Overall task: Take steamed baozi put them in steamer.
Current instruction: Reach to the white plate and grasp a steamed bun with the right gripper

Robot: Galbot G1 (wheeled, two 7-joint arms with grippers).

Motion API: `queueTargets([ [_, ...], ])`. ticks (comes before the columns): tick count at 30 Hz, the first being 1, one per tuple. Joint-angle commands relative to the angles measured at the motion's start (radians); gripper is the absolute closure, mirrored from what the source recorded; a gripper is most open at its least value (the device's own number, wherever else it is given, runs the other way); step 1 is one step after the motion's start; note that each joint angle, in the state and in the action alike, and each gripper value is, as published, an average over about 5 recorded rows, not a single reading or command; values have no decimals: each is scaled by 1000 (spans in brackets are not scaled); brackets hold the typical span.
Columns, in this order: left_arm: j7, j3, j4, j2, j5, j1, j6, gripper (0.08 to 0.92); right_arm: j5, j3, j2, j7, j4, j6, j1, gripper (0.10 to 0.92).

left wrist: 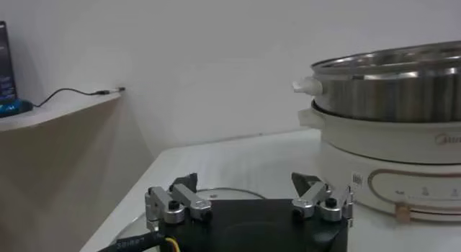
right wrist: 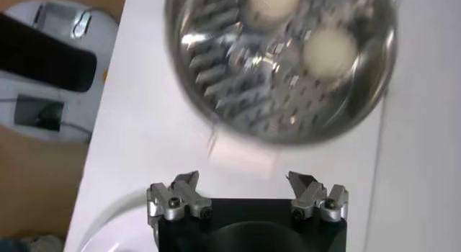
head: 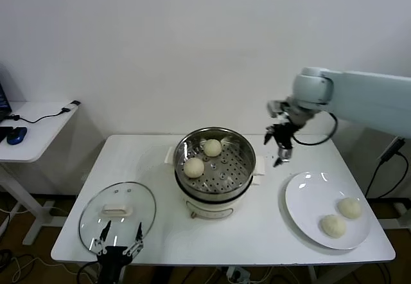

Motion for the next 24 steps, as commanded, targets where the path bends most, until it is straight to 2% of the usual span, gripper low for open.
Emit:
queueTargets([
  [1, 0, -4, 4, -4, 10, 4, 4, 177, -344, 217, -416, -32, 134, 30, -332, 203],
  [6, -2, -7, 0, -6, 16, 4, 9, 177, -485, 550, -502, -40, 107, 52, -712, 203],
  [10, -3, -8, -1, -6, 14, 2, 14, 177, -552, 693, -534, -41, 82, 70, -882, 203],
  [24, -4, -9, 22, -9, 27, -7, 16, 177, -586, 732, -444, -14, -52, 82, -939, 203],
])
